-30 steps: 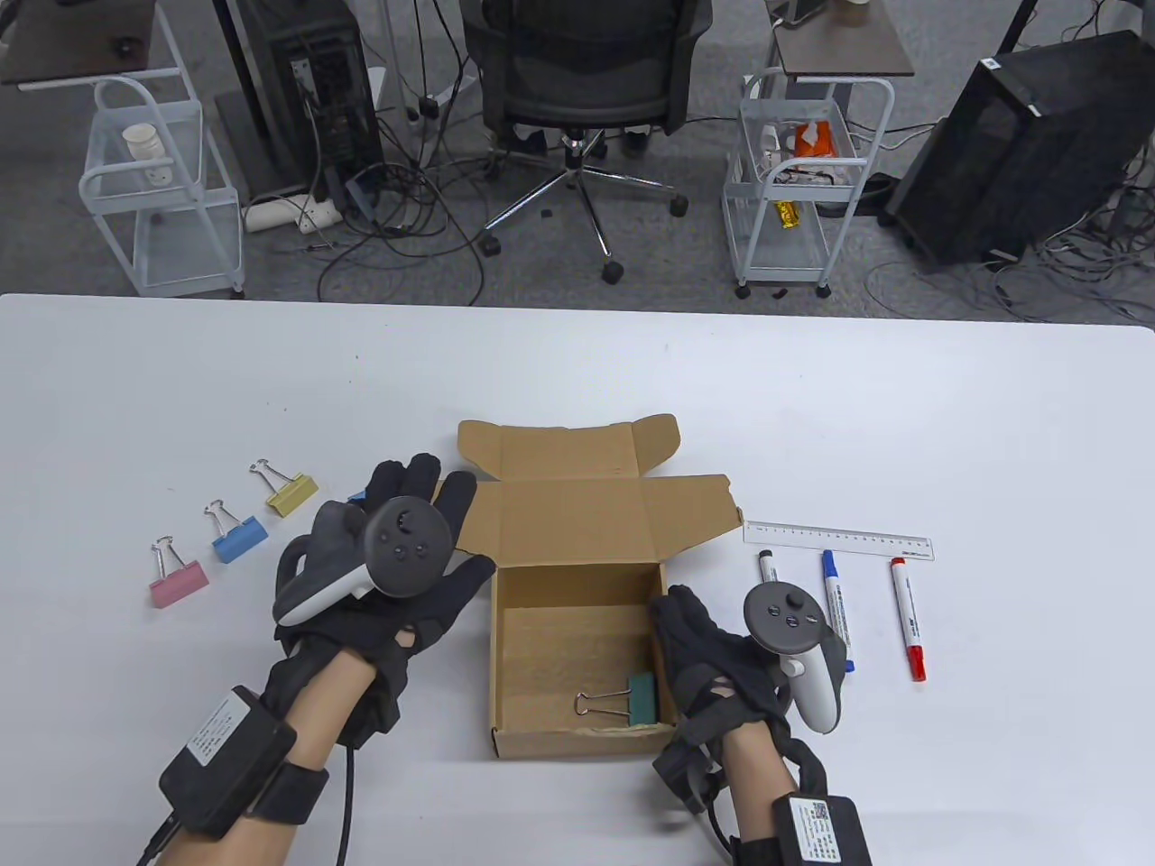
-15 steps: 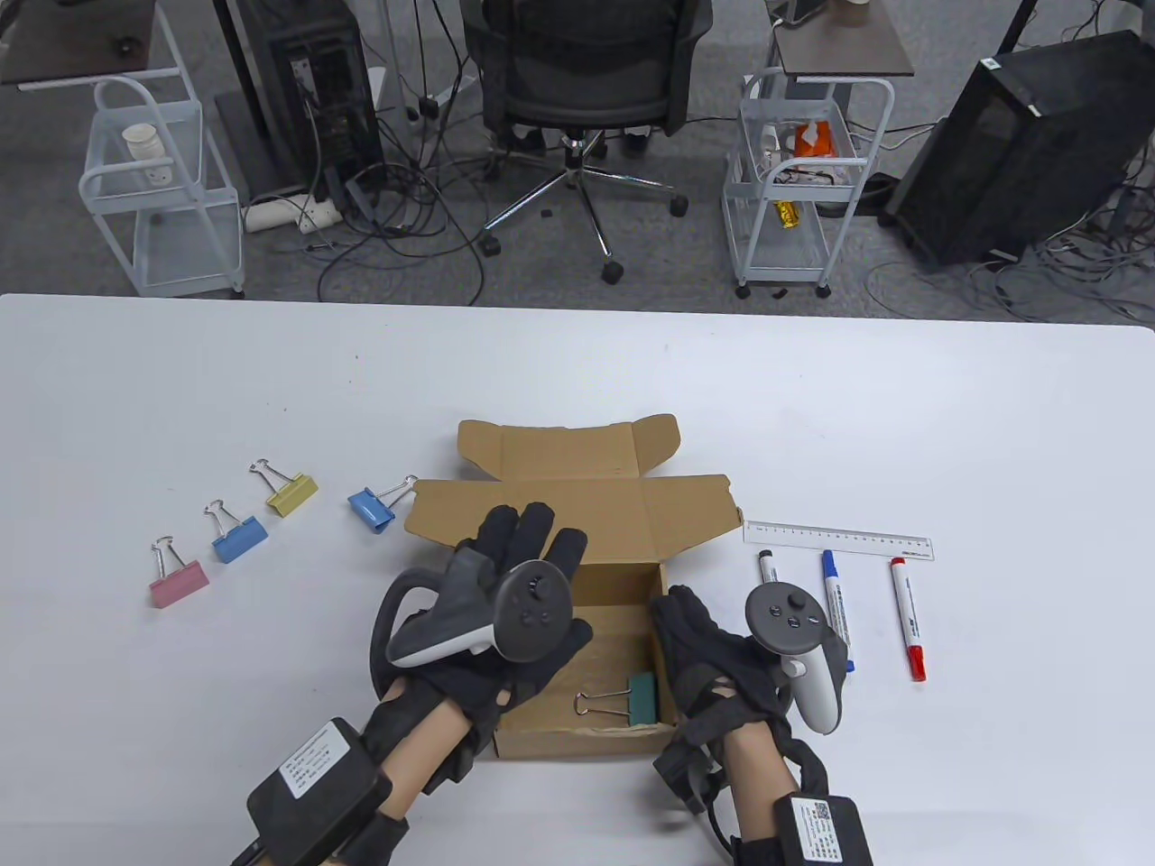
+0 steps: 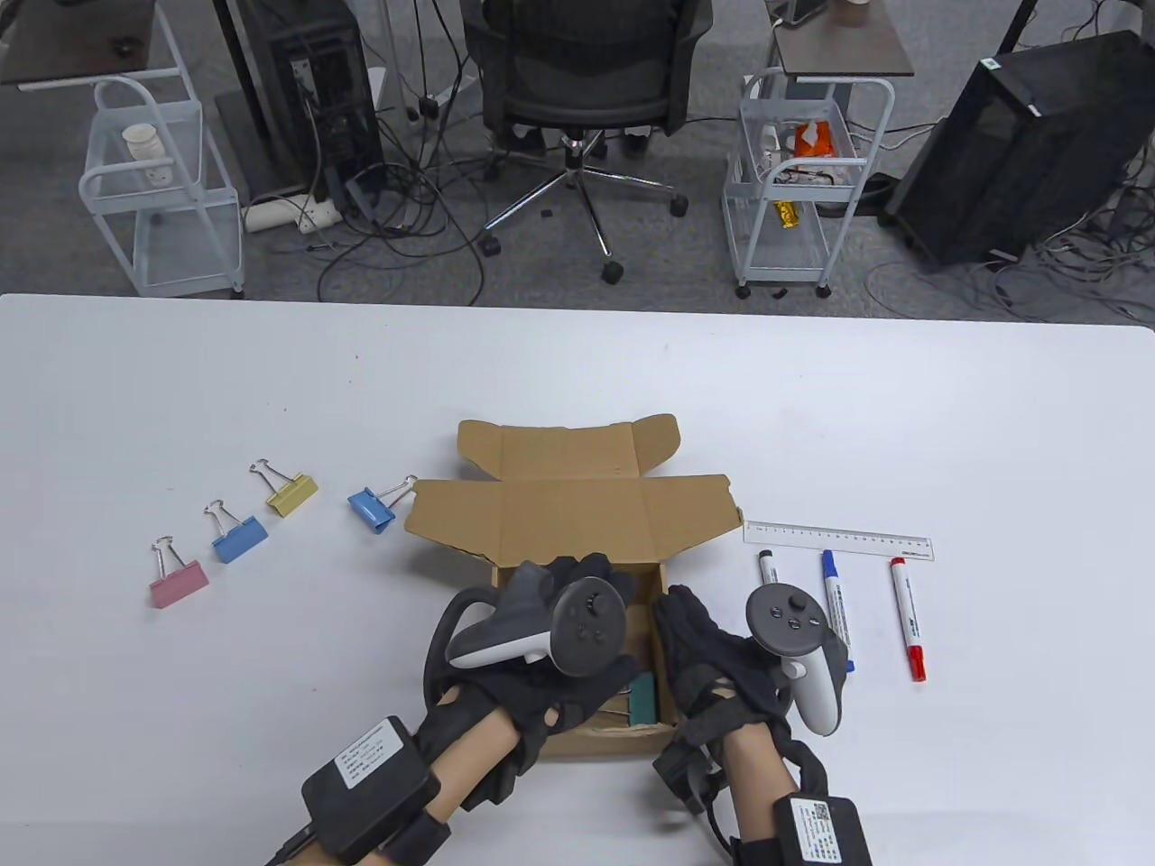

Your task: Open four flaps of mailer box and unpack office supplies

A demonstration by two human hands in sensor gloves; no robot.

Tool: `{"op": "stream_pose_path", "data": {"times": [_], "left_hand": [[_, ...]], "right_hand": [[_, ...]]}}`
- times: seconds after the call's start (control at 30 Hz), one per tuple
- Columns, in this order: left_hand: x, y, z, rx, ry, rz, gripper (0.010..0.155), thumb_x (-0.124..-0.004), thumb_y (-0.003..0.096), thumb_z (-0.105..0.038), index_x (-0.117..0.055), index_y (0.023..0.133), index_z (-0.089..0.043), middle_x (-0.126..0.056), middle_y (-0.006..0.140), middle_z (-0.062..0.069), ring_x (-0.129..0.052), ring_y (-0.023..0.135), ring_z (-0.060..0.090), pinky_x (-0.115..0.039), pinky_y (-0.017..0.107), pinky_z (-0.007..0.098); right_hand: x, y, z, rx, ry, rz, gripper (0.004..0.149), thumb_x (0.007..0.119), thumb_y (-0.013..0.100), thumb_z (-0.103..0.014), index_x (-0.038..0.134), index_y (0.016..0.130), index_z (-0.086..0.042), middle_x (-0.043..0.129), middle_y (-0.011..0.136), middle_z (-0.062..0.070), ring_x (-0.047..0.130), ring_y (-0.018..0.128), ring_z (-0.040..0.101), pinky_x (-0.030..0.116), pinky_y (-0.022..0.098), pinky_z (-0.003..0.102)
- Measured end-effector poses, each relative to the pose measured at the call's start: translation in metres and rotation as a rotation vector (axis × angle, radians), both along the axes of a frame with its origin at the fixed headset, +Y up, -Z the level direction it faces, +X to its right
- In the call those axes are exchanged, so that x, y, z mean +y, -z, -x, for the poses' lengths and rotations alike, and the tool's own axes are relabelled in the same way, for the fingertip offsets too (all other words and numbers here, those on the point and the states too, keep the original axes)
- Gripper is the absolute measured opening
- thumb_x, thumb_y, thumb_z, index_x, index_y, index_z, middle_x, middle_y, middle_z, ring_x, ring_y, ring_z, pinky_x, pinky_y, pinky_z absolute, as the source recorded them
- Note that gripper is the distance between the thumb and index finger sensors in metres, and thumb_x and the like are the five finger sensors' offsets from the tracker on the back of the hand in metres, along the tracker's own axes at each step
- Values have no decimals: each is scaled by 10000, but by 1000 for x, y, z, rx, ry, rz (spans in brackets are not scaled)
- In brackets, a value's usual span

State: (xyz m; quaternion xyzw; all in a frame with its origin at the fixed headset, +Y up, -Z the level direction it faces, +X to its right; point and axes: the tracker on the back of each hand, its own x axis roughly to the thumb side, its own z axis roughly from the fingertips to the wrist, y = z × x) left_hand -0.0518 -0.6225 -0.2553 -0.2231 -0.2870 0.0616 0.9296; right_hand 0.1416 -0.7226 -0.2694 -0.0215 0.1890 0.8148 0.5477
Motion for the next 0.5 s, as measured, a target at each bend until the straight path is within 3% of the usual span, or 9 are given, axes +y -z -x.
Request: {"op": "stream_pose_path", "data": {"times": [0.23, 0.5], "left_hand": [[-19, 10, -9, 32, -1, 122, 728, -590, 605, -460, -320, 1157, -69, -336, 1225, 237, -448, 1117, 511, -518, 770, 614], [-46, 31, -15, 71, -42, 392, 693, -565, 615, -414, -296, 1158, -77, -319, 1230, 230, -438, 1125, 505, -518, 771, 606]], "right_hand": [[0, -1, 0, -2, 0, -4, 732, 389, 642, -452, 311, 1140, 79, 408, 1189, 396, 480, 1016, 656, 488, 708, 720], [-1, -1, 1, 0, -3, -6, 727, 383, 642, -448, 309, 1140, 76, 407, 1191, 393, 480, 1018, 654, 489, 708, 721]]}}
